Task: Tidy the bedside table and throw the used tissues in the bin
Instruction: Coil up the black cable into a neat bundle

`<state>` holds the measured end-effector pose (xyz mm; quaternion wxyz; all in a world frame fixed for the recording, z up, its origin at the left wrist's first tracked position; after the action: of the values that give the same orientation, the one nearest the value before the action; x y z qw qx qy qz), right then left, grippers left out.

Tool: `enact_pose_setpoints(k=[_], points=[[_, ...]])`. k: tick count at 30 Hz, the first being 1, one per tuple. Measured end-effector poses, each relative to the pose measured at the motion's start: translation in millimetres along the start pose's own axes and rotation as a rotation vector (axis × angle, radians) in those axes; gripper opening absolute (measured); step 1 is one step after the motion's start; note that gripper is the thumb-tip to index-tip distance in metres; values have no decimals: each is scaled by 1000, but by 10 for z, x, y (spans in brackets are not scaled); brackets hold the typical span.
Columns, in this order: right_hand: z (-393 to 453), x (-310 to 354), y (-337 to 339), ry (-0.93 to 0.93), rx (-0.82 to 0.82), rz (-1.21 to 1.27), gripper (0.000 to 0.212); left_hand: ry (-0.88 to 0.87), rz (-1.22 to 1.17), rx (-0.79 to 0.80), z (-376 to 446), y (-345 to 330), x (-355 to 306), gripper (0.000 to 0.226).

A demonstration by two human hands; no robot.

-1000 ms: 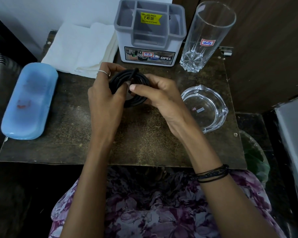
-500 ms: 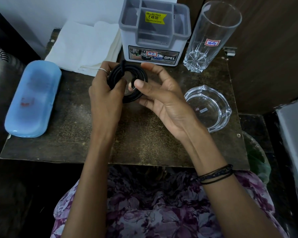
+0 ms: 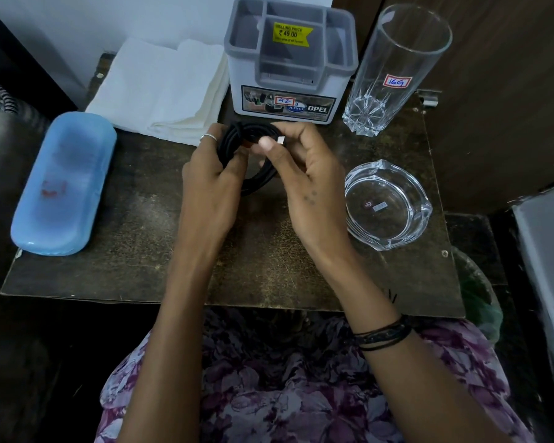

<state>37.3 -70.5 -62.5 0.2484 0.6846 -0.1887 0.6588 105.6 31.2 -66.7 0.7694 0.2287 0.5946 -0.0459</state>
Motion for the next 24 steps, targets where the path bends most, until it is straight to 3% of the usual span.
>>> enact_pose_setpoints(k=[9, 21, 24], points=[[28, -6, 119, -28, -174, -138, 25, -30, -57, 88, 3, -99, -67, 12], [61, -16, 119, -108, -145, -84, 50, -2, -177, 142, -35, -85, -115, 12], [72, -11, 133, -143, -129, -89, 34, 78, -189, 180, -24, -65, -46, 15]])
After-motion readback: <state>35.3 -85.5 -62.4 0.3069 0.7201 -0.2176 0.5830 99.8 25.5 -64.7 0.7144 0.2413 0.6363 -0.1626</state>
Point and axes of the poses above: each hand's wrist, its own z-axis towards the middle knuckle, its own y-axis out of the back of the hand, x = y × z, the point moved 6 cm from there along z, towards the middle knuckle, and after that the axes turned 9 degrees about -y, right-handed, at the moved point
